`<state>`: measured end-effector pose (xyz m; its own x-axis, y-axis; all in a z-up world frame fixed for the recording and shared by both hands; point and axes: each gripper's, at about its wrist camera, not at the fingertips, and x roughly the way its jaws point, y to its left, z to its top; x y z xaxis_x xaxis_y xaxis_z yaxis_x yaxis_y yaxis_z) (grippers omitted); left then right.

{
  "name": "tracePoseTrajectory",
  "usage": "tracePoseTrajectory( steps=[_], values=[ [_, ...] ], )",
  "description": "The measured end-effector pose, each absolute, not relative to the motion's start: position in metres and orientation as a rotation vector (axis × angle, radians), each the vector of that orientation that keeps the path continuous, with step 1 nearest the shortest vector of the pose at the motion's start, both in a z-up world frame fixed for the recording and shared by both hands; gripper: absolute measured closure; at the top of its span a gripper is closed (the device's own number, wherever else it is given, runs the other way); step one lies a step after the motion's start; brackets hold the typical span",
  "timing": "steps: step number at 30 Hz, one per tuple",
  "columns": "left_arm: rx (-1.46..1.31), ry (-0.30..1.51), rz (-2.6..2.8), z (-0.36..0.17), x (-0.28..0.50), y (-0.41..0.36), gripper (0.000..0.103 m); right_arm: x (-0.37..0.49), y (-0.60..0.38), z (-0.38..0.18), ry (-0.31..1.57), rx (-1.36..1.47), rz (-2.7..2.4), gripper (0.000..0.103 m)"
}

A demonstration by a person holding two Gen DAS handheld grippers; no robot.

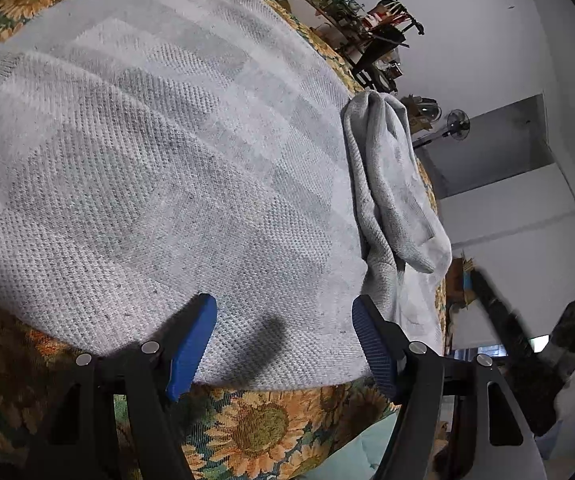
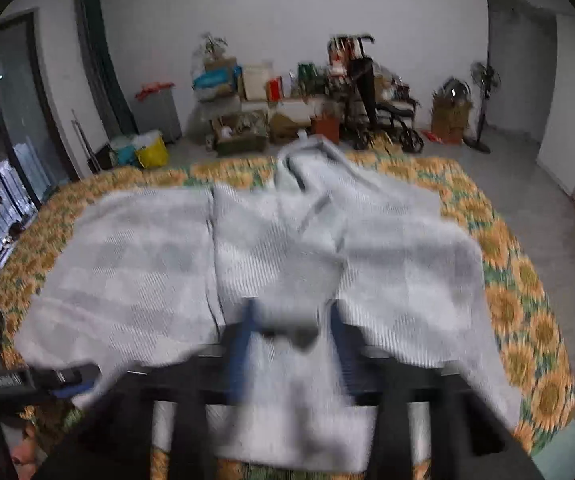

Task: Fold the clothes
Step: 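Lay the sleeve on the sweater body and open the right gripper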

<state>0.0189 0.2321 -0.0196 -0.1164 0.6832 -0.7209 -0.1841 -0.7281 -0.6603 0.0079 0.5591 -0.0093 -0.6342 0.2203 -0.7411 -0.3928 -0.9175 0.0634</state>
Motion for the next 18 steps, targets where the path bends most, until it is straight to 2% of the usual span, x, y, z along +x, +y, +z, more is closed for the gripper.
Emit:
tracePoseTrajectory(
  steps=[6, 8, 10, 15, 18],
  values=[
    [-1.534, -0.511, 1.900, -0.020, 0.023, 0.234, 0.032, 0.028, 0.554, -0.083, 0.463, -1.333, 2.421, 0.054],
    [-1.516, -0.503, 1.905, -0.020, 0.025, 0.234, 0.032, 0.035, 0.545, -0.083, 0.400, -1.283, 2.444, 0.051],
    [-1.503, -0.499, 1.905, -0.021, 0.026, 0.234, 0.032, 0.033, 0.541, -0.083, 0.377, -1.296, 2.439, 0.044],
    [-1.458, -0.464, 1.901, -0.021, 0.028, 0.232, 0.032, 0.031, 0.529, -0.088, 0.323, -1.283, 2.449, 0.032],
    [-1.410, -0.390, 1.921, -0.020, 0.034, 0.235, 0.032, 0.032, 0.523, -0.093, 0.268, -1.254, 2.451, 0.031]
  ],
)
